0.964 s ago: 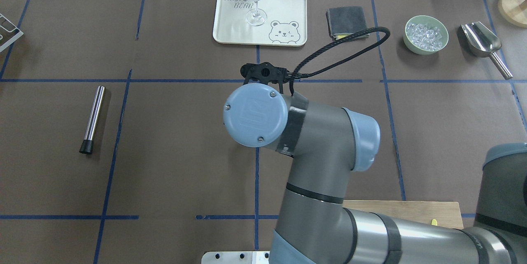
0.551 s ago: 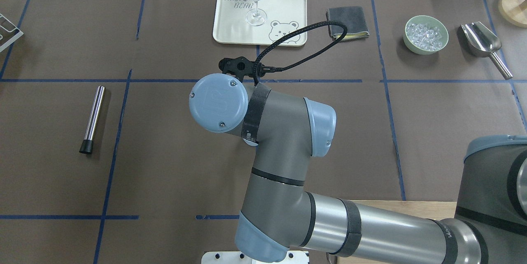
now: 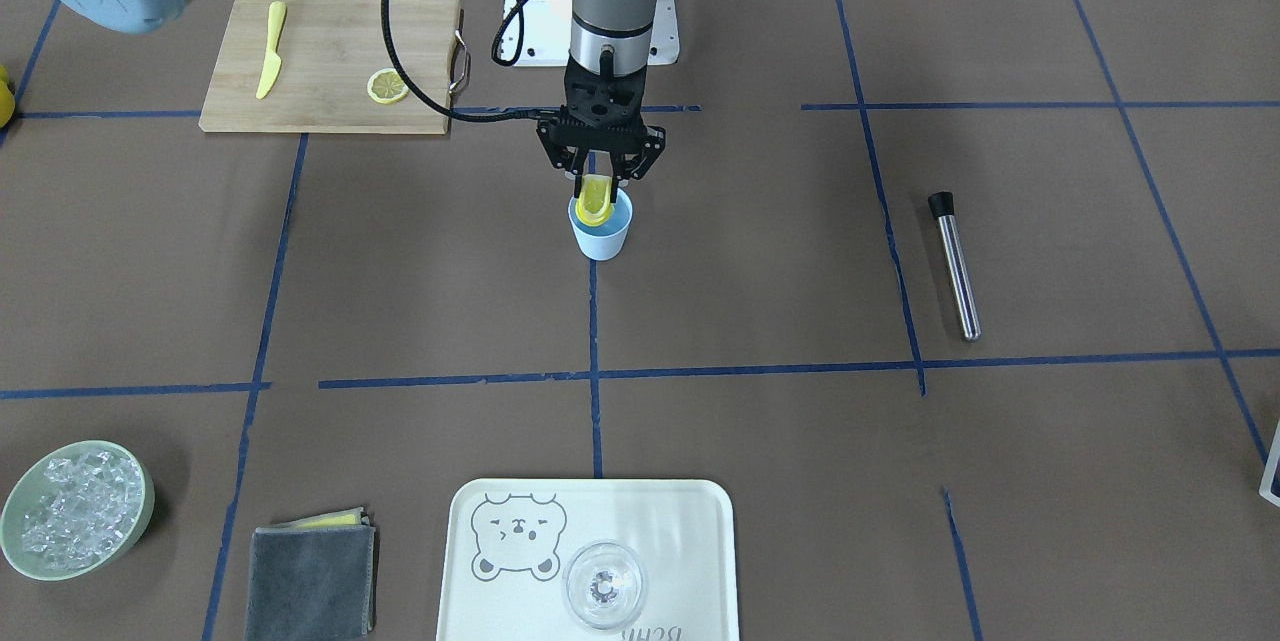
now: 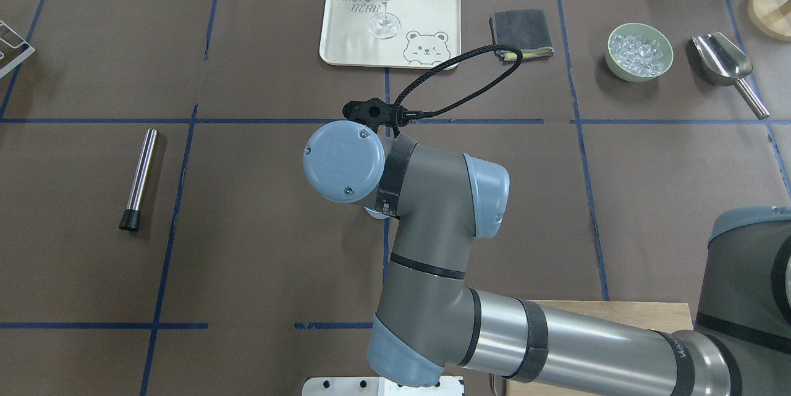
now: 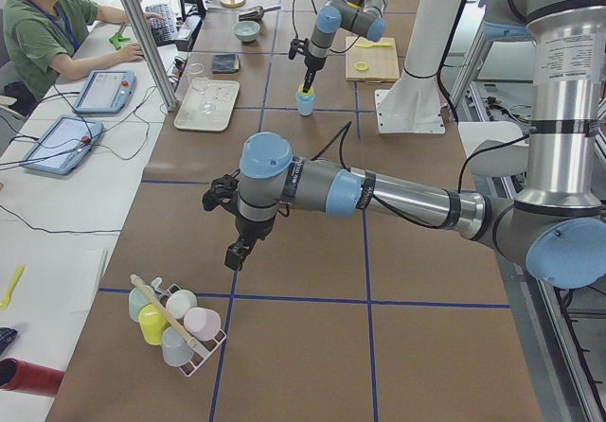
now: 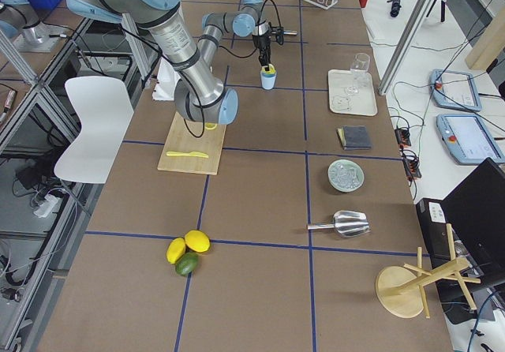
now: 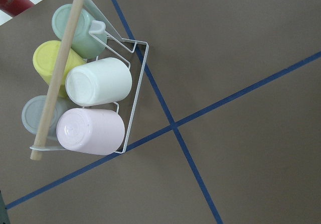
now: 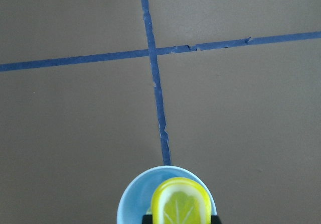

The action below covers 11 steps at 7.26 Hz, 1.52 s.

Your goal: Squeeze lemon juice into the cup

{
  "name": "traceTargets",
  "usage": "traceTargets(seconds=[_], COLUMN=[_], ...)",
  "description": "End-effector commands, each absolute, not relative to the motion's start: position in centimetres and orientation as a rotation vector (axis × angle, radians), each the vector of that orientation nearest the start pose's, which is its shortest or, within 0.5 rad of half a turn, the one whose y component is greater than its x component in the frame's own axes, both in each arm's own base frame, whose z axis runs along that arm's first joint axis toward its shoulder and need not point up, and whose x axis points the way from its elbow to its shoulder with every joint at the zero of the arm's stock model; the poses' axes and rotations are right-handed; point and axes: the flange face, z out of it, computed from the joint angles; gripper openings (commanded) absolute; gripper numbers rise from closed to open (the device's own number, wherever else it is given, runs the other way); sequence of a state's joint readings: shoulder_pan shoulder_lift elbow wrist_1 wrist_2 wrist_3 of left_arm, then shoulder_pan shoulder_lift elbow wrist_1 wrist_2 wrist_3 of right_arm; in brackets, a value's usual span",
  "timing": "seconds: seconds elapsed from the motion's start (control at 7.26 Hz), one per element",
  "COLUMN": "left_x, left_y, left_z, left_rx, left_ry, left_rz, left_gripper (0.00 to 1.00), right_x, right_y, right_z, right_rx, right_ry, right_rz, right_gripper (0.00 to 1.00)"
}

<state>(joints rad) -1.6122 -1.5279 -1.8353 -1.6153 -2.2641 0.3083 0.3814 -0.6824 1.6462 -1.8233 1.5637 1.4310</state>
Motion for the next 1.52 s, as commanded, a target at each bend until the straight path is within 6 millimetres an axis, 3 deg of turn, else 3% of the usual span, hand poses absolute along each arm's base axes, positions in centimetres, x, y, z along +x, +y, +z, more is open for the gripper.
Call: traceTargets(seconds=[0.0,0.41,0.55,0.69,0.83,1.1,1.24,1.38], left_x=[-8.9,-8.9,-8.9,-8.8,-8.8,-8.7,-8.3,-7.5], left_y=[-47.7,-47.9,-47.9,-48.4,-48.9,-49.5,-49.4,-48.6], left_z=[54.9,55.2,54.8,53.7,52.9,50.3,50.5,50.9], left_rx=[0.372,0.367,0.372,0.404,0.505,0.756,0.783,0.772], left_ry=[0.638,0.639,0.64,0.633,0.612,0.557,0.6,0.724], left_rz=[0.347,0.344,0.341,0.36,0.394,0.477,0.501,0.512], left_gripper=[1.0,1.0,1.0,1.0,1.0,1.0,1.0,1.0], right_x=[-59.5,-58.8,-56.7,-53.3,-48.4,-38.5,-32.7,-26.3], right_y=[-38.1,-38.1,-39.6,-42.0,-44.9,-51.9,-54.7,-56.9], right_z=[11.9,11.2,11.2,13.1,15.7,23.9,27.5,32.3], right_rx=[0.191,0.21,0.236,0.225,0.263,0.301,0.31,0.312], right_ry=[-0.689,-0.705,-0.713,-0.712,-0.715,-0.751,-0.738,-0.707], right_rz=[0.23,0.193,0.142,0.092,-0.013,-0.2,-0.281,-0.361], right_gripper=[1.0,1.0,1.0,1.0,1.0,1.0,1.0,1.0])
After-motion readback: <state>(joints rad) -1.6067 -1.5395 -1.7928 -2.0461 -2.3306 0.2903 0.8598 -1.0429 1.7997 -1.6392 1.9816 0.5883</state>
